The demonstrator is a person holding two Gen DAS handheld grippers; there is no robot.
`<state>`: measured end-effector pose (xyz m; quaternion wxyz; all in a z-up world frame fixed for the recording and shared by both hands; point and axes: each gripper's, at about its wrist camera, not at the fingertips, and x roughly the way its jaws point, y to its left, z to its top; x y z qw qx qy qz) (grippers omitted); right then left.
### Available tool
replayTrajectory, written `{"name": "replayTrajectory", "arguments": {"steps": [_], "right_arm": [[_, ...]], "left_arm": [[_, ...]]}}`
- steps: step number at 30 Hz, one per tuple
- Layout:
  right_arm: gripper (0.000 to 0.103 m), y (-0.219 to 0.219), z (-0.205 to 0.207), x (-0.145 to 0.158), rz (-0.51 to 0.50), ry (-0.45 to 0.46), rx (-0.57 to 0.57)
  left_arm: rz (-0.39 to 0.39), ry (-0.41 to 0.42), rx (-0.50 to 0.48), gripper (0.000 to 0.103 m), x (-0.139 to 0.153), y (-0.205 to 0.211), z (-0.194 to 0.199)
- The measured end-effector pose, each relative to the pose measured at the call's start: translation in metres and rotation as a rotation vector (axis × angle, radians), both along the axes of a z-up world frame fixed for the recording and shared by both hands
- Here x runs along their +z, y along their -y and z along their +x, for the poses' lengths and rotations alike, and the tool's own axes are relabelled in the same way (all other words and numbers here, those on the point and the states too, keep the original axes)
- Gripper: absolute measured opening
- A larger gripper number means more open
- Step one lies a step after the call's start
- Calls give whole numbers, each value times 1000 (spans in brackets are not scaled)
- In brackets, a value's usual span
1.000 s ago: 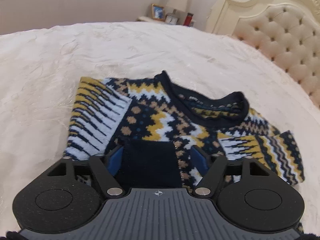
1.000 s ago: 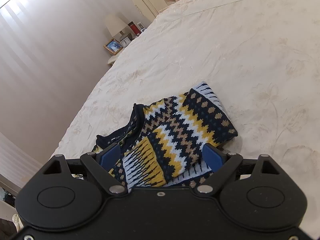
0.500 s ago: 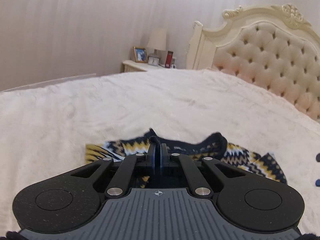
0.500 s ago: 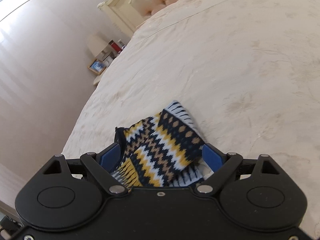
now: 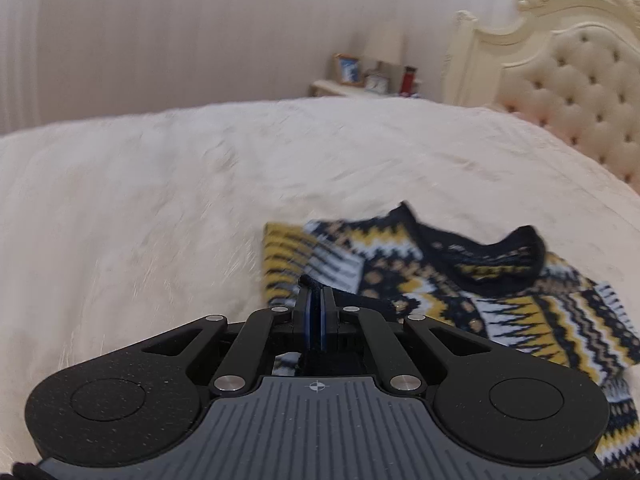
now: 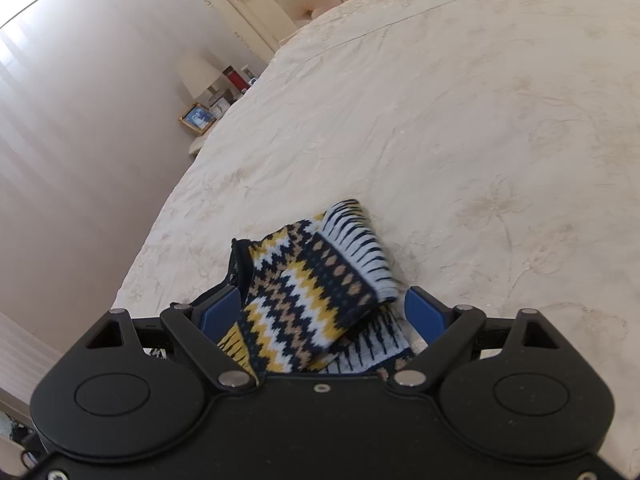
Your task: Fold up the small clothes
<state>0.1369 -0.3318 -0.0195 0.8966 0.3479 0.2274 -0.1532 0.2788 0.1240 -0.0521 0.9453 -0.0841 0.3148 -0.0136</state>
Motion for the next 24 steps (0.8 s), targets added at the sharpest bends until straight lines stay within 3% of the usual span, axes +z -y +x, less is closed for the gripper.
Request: {"name": "replayTrajectory", "arguments": {"steps": [5, 7, 9, 12, 16, 21, 24], "right_arm": [[91, -1, 2, -1, -4, -7, -1], [92, -2, 2, 0, -11, -9, 2], [93, -3, 2, 0, -14, -10, 6], [93, -3, 2, 0, -18, -10, 1], [94, -2, 2, -1, -19, -11, -9], [98, -3, 5, -3, -33, -27, -11], [98, -2, 7, -6, -41, -49, -19]], "left_arm": [[59, -85, -25, 10, -17, 0, 11], [85, -99, -41, 31, -19, 1, 13], [114, -96, -25, 43, -18, 1, 11], [101, -84, 28, 45, -13, -7, 8], [107, -23, 66, 59, 2, -8, -9], [132, 46, -26, 66, 14, 18, -24], [126, 4, -136, 71, 7, 37, -18]]}}
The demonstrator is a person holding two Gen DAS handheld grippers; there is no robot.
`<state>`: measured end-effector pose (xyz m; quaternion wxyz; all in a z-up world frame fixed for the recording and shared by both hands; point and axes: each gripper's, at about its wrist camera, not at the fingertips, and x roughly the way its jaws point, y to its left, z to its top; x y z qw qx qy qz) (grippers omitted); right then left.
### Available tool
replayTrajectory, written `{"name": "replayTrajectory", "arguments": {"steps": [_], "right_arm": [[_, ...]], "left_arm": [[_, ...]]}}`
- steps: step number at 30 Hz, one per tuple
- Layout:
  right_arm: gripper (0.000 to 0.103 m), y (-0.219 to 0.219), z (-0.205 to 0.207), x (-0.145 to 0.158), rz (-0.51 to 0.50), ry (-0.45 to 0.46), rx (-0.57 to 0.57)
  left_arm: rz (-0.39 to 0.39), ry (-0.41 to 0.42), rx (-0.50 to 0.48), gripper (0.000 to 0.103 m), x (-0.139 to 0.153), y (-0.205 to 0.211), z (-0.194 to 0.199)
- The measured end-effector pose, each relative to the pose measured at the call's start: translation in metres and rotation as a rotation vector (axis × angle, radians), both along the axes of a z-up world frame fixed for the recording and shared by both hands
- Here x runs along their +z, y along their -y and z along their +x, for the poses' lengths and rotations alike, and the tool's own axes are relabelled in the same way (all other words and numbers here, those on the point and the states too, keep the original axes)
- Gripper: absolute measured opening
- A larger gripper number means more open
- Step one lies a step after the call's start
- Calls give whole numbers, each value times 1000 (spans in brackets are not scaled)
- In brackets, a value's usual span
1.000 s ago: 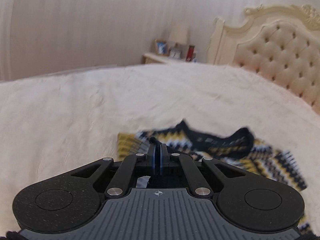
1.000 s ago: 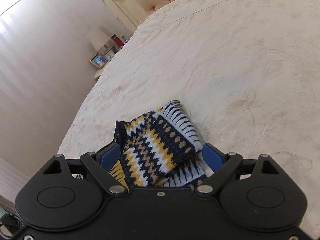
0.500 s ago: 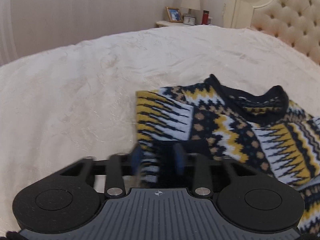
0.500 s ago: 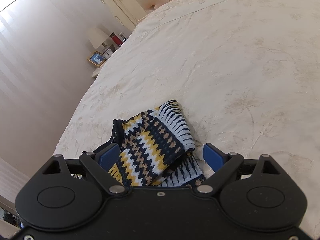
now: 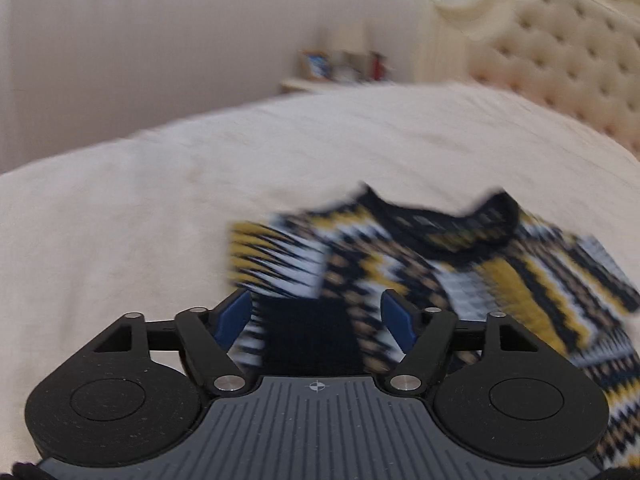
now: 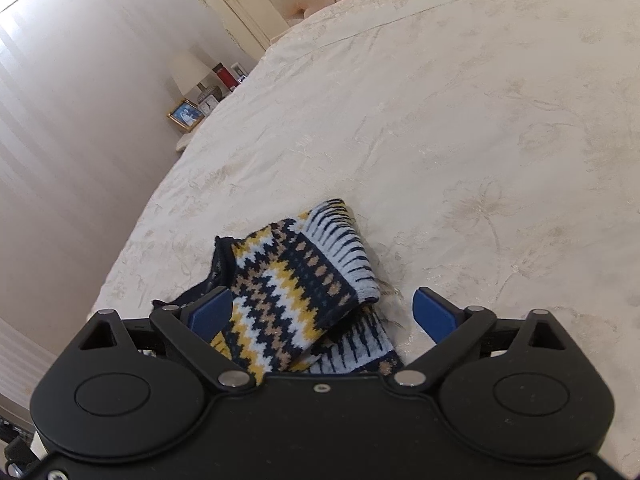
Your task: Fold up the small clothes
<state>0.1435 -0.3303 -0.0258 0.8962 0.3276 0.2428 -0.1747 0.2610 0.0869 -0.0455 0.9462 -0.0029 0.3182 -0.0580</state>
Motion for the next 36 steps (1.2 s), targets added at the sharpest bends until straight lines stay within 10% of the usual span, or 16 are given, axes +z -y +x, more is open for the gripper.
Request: {"name": "replayTrajectory", "arguments": {"steps": [7, 20, 26, 36], "right_arm": [[98, 7, 6, -12, -20, -72, -34], [98, 35, 47, -34, -87, -115, -81], [98, 29, 66, -81, -246, -286, 4], [98, 35, 54, -66, -242, -267, 8]], "left_arm": [[29, -121, -27, 72, -39, 6, 21], [51, -87, -51, 74, -51, 8, 17], [43, -60, -51, 74, -54, 7, 14], [31, -81, -72, 75, -46, 4, 14]]}}
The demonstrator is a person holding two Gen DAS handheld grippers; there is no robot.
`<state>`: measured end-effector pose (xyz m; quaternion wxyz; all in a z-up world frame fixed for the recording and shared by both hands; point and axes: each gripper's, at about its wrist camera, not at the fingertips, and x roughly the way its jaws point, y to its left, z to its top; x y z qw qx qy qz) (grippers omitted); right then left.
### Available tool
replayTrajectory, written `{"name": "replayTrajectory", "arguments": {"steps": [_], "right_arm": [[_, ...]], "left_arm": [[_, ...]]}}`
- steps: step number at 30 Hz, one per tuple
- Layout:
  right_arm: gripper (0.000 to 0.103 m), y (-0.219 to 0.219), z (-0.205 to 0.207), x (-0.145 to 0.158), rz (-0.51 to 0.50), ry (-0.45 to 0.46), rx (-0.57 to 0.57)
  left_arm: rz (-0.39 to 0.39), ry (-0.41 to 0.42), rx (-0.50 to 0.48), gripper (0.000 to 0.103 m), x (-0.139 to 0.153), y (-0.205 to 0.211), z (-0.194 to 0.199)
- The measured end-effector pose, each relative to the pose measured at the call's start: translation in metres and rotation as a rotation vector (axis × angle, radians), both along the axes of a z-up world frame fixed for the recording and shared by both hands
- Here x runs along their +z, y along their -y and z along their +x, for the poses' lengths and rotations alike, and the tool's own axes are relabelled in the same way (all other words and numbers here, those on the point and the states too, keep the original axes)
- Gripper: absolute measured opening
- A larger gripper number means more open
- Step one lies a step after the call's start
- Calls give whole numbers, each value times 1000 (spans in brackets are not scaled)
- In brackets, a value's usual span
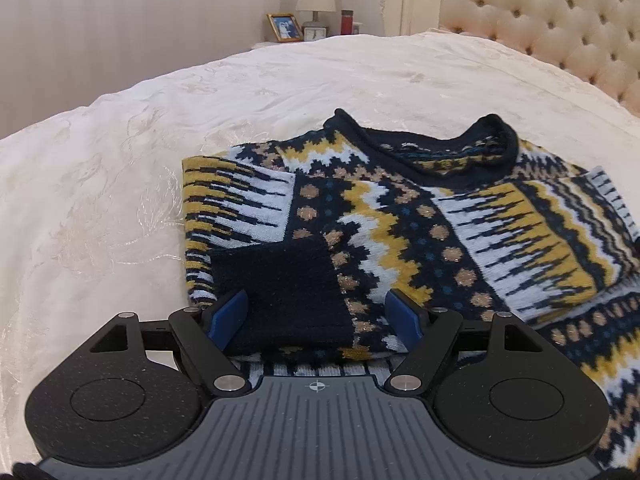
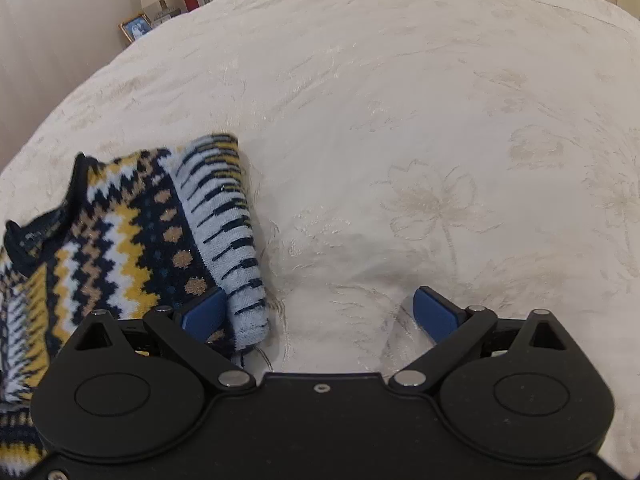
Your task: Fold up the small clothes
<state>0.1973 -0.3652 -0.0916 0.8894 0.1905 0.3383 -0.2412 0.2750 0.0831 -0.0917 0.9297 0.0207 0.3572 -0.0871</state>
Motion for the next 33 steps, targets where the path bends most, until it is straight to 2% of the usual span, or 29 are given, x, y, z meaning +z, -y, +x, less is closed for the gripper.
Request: {"name": "replayTrajectory", "arguments": {"steps": [7, 14, 19, 21, 26, 28, 33], "right_arm": [[98, 8, -29, 26, 78, 95, 11], [98, -11, -41, 47, 88, 117, 91], [98, -46, -61, 54, 81, 95, 206], [99, -58, -75, 53, 96, 78, 214], [99, -74, -108, 57, 287, 84, 214], [99, -82, -116, 60, 316, 85, 254], [99, -100, -126, 63, 322, -32, 334]], "left_arm": [[-50, -31, -10, 75, 21, -12, -29], [-78, -76, -18, 76, 35, -26, -78], [-111, -92, -10, 77, 47, -34, -121], [-110, -100, -3, 78, 49, -35, -136], [-129, -109, 0, 79, 57, -40, -171], [-133, -120, 3, 79, 58, -41, -180], [-154, -149, -11, 79, 57, -43, -200]]}}
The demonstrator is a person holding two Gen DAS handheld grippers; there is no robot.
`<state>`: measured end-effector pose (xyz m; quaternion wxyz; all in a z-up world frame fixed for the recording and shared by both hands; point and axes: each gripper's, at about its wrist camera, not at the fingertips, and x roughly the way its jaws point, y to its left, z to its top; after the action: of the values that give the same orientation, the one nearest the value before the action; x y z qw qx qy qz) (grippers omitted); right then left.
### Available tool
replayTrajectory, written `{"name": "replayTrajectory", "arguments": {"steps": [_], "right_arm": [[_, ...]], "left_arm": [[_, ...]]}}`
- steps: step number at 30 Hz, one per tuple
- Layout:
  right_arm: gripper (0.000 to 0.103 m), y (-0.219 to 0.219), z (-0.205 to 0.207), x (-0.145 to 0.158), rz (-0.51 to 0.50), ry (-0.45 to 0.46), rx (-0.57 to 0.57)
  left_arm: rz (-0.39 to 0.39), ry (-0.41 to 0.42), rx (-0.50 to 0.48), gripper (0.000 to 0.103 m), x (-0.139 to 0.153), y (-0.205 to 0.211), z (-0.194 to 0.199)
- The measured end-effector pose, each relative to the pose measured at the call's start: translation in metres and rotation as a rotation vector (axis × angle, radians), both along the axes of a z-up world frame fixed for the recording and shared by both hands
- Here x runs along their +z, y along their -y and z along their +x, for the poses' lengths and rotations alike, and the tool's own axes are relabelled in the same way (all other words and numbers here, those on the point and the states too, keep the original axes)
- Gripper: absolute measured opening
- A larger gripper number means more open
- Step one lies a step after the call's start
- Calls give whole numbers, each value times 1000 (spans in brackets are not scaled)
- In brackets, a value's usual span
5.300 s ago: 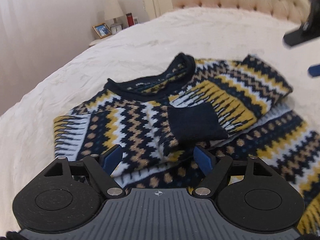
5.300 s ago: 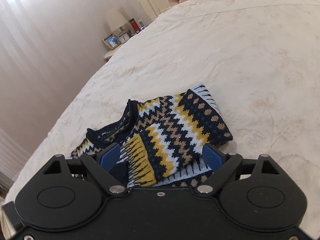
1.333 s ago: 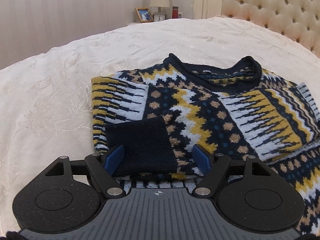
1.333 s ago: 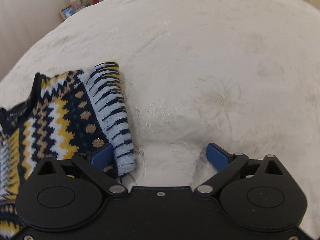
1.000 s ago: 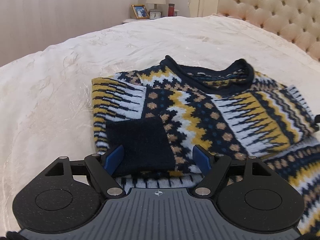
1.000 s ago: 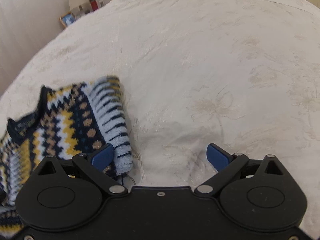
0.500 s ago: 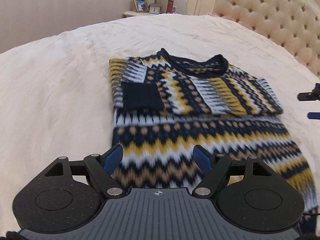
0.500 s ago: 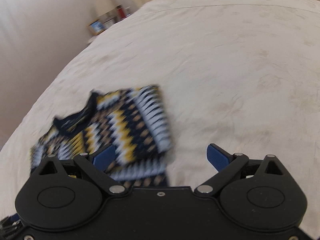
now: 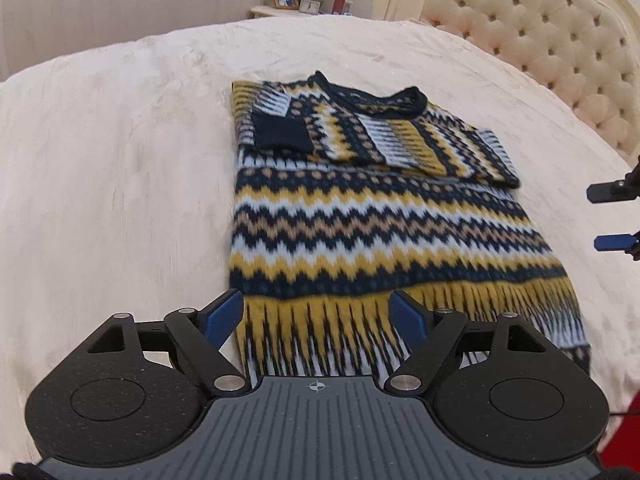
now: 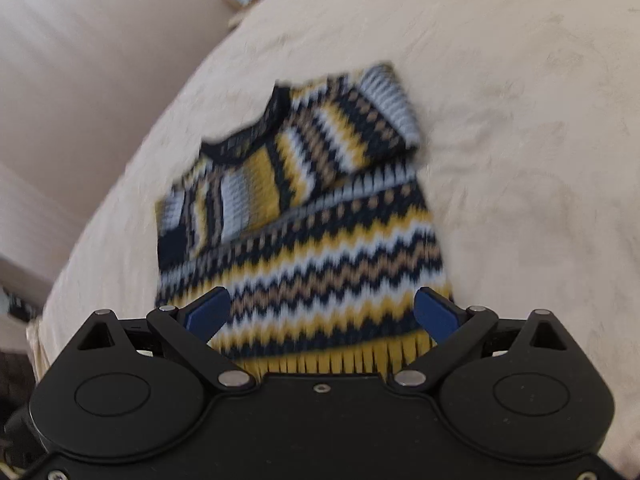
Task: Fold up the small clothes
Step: 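Grasp the sweater hem with the right gripper while the left gripper grasps it too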
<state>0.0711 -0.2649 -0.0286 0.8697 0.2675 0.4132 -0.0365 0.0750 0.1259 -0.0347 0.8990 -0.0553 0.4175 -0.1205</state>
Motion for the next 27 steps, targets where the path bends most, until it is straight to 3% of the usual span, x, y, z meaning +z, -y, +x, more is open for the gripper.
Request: {"name": "replayTrajectory", "arguments": {"steps": [5, 14, 21, 23, 27], "right_arm": [[99, -16, -8, 0, -34, -129, 104], [98, -43, -5, -31, -217, -438, 257], [98, -46, -5, -73, -190, -606, 282], [90, -46, -3, -86, -173, -652, 285], [87, -40, -1, -93, -136, -633, 273]], "left_arm": [[8, -54, -40, 79, -11, 5, -14], [13, -178, -61, 79, -34, 5, -24], [43, -244, -72, 80, -44, 10, -16], [49, -255, -74, 80, -46, 11, -14], [59, -270, -80, 83, -49, 14, -13]]}}
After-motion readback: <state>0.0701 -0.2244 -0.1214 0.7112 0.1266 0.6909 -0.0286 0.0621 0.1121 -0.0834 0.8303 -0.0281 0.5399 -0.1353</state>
